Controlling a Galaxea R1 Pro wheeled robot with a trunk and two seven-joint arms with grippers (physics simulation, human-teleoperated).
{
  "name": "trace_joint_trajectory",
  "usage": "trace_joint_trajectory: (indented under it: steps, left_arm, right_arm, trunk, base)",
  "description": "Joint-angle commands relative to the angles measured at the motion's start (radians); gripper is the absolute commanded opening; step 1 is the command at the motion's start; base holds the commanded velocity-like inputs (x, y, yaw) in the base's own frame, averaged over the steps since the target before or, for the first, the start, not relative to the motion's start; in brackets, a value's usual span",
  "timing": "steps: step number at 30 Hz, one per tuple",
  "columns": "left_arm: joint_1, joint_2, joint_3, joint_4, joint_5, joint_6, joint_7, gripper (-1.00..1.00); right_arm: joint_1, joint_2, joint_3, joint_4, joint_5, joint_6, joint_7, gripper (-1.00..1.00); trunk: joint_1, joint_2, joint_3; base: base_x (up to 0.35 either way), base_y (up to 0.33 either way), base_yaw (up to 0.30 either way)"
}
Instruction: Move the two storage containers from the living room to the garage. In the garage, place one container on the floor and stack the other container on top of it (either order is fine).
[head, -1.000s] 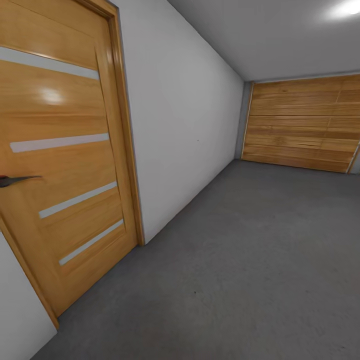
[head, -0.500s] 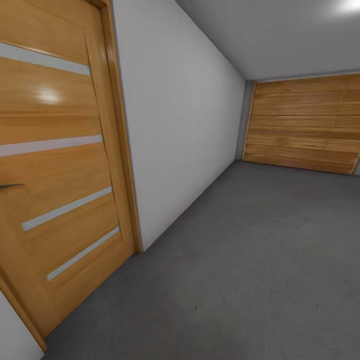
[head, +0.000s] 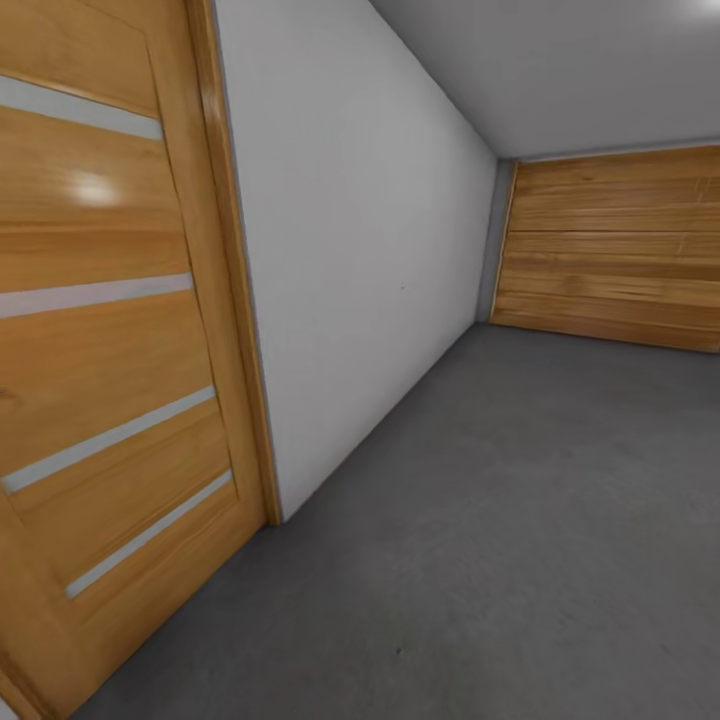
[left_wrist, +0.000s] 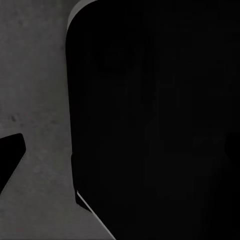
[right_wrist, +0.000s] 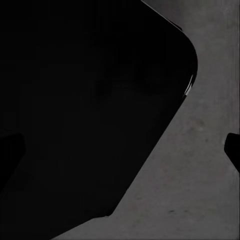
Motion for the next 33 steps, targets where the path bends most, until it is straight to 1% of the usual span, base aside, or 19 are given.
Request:
trace_joint_trajectory:
  steps: [1,33]
  left_arm:
    - [0.000,0.000,0.001,0.000,0.001,-0.001,-0.001,1.00]
    - [0.000,0.000,0.001,-0.001,0.000,-0.001,-0.001,1.00]
  right_arm:
    - [0.000,0.000,0.006,0.000,-0.006,-0.003,0.000,1.00]
    - [0.000,0.000,0.006,0.001,-0.006,-0.003,0.000,1.00]
  trunk:
    - [0.001,0.000,-0.001]
    - [0.001,0.000,-0.001]
  base:
    - [0.321,0.000,0.177]
    - [0.321,0.000,0.263]
